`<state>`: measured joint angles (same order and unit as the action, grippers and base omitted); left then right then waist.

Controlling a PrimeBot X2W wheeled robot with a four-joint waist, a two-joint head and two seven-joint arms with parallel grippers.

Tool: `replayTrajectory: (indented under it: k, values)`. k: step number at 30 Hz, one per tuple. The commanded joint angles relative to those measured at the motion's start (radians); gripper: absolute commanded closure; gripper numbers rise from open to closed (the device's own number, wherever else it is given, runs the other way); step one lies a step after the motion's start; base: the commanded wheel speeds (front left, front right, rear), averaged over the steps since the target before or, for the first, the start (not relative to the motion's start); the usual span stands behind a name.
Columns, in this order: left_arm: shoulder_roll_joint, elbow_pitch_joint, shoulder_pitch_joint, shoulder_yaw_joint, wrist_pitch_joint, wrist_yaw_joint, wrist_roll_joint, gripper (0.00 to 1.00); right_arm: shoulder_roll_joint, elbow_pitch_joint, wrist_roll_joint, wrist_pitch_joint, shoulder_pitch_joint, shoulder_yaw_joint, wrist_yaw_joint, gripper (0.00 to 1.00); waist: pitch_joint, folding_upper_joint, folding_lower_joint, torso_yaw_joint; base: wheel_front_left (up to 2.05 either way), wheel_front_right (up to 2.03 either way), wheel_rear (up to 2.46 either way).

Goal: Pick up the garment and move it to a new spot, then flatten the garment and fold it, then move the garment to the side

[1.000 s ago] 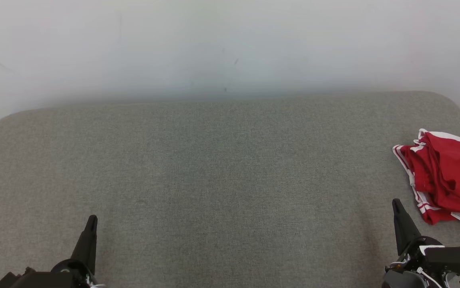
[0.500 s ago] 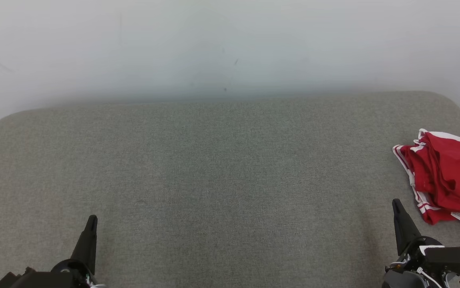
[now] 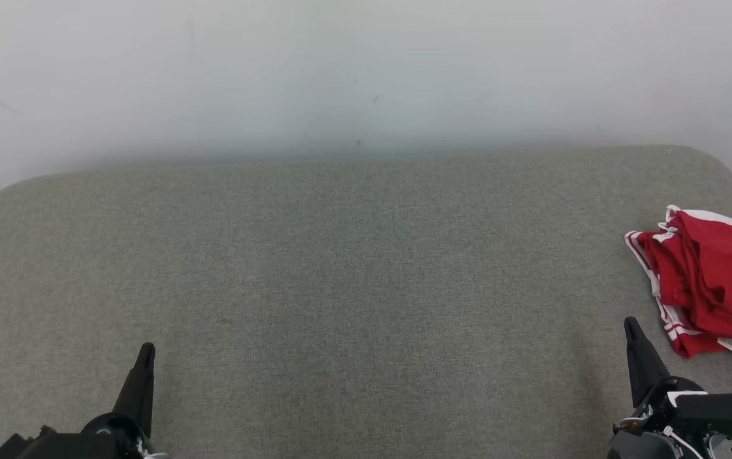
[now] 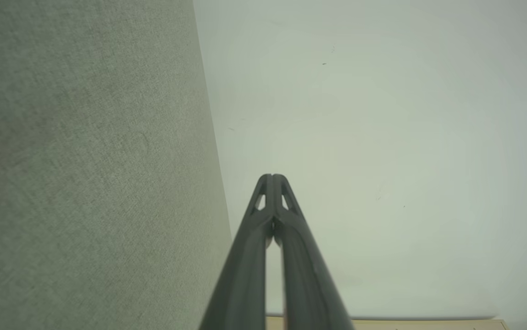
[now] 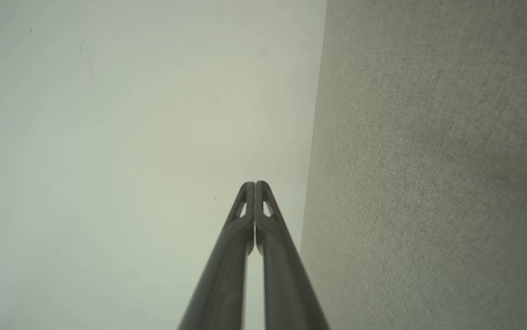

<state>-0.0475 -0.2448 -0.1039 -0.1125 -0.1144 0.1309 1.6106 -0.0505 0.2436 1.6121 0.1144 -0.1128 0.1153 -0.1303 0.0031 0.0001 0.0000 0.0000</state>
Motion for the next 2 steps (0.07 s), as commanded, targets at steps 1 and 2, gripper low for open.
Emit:
replayTrajectory:
  k: [1,2]
  values:
    - [-0.005,-0.001,-0.011,-0.003,-0.003,0.001,0.005,1.0,0.002,-0.002,0.001,0.003,0.009,0.001,-0.001,1.0,0.0,-0.0001,0.0,0.0,0.0,0.0,0.0]
    - [-0.005,-0.001,-0.011,-0.003,-0.003,0.001,0.005,1.0,0.002,-0.002,0.001,0.003,0.009,0.001,-0.001,1.0,0.0,-0.0001,0.0,0.0,0.0,0.0,0.0]
